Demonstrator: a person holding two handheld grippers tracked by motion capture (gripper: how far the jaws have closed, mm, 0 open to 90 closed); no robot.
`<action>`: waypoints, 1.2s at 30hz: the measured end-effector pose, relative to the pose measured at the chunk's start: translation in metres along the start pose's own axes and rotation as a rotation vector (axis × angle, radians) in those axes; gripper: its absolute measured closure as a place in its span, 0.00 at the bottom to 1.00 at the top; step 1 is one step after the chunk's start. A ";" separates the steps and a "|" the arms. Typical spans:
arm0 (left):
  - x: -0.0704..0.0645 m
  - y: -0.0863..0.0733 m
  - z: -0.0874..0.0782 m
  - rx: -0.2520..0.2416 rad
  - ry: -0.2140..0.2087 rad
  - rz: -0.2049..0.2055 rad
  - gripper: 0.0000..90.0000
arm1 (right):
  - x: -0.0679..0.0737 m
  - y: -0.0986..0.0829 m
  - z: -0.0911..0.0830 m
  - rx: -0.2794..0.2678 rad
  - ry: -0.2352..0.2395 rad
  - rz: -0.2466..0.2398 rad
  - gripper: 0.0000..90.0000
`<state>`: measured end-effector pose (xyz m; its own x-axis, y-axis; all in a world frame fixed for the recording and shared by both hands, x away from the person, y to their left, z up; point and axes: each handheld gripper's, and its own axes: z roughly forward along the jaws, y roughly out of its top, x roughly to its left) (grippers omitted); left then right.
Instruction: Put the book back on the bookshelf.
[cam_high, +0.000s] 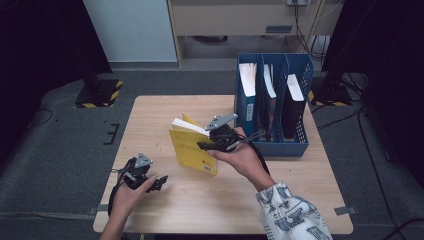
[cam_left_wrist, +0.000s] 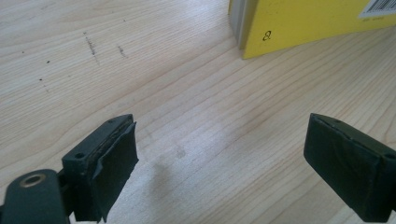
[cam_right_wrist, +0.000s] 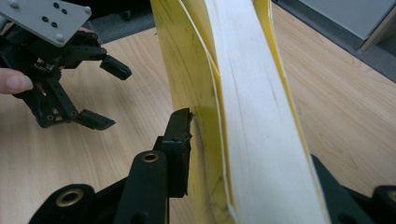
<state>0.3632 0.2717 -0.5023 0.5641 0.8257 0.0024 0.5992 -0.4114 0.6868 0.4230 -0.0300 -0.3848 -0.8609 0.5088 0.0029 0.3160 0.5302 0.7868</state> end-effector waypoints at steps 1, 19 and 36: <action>0.002 0.000 0.000 -0.004 -0.001 -0.010 0.10 | 0.000 0.000 0.000 -0.002 0.001 0.006 0.72; 0.003 -0.002 0.001 0.002 -0.006 -0.007 0.10 | -0.002 0.005 0.003 0.007 0.008 0.001 0.80; 0.006 -0.005 0.004 0.036 -0.006 -0.041 0.09 | -0.008 0.005 0.006 0.003 0.004 0.051 0.83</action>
<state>0.3660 0.2770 -0.5091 0.5417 0.8400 -0.0295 0.6422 -0.3910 0.6593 0.4339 -0.0271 -0.3846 -0.8452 0.5325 0.0457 0.3608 0.5053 0.7839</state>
